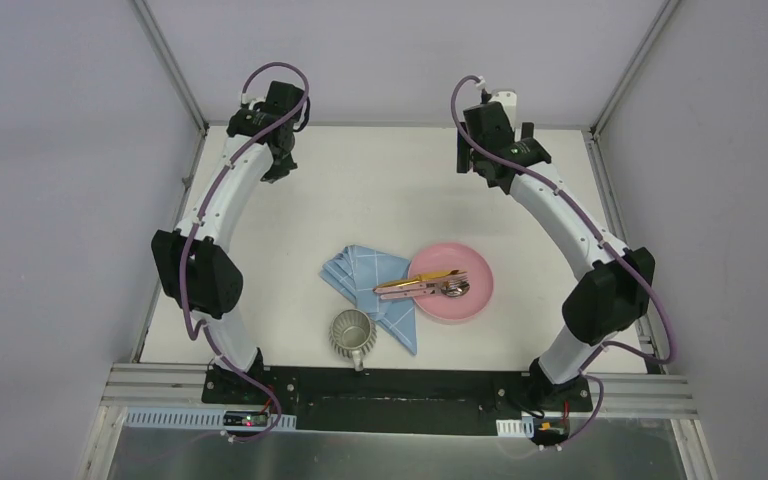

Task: Set the dinner table for one person
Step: Move the plate to the center of the board.

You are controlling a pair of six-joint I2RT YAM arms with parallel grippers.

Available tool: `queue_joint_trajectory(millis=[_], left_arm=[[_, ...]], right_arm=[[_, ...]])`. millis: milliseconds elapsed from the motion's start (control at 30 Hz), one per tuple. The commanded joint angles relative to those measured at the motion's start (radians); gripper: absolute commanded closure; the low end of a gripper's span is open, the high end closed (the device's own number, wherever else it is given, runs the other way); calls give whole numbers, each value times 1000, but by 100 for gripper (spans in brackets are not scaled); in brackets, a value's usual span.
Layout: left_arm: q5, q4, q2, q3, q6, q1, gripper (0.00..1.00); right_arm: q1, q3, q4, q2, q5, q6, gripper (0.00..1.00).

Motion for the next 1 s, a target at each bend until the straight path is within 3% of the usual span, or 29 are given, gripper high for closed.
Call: queue_joint_trajectory(millis=[0, 133, 167, 200, 233, 267, 333, 400, 433, 800, 967], left_arm=[[-48, 65, -75, -25, 29, -4, 90], [-35, 99, -99, -56, 40, -4, 50], [-35, 106, -105, -64, 41, -4, 45], [-37, 109, -109, -70, 44, -4, 47], [-42, 113, -112, -74, 44, -4, 57], [-50, 114, -114, -75, 43, -4, 74], [-56, 114, -113, -76, 40, -4, 94], [-58, 118, -113, -79, 39, -4, 100], [-56, 120, -113, -81, 38, -4, 100], [-9, 138, -122, -171, -26, -7, 100], [-19, 159, -149, -277, -90, -93, 100]], right_arm=[[-2, 54, -26, 21, 10, 29, 0], [-3, -10, 10, -7, -15, 35, 0], [-3, -21, 11, -11, -18, 42, 1], [-3, -30, 10, -13, -28, 50, 6], [-3, -38, 7, -15, -38, 57, 12], [-3, -47, 4, -15, -57, 72, 24], [-4, -72, 5, -18, -100, 90, 59], [-3, -98, 6, -19, -123, 110, 94], [-3, -108, 4, -19, -128, 120, 100], [17, -255, 33, -38, -239, 175, 100], [49, -301, 37, -56, -270, 200, 100]])
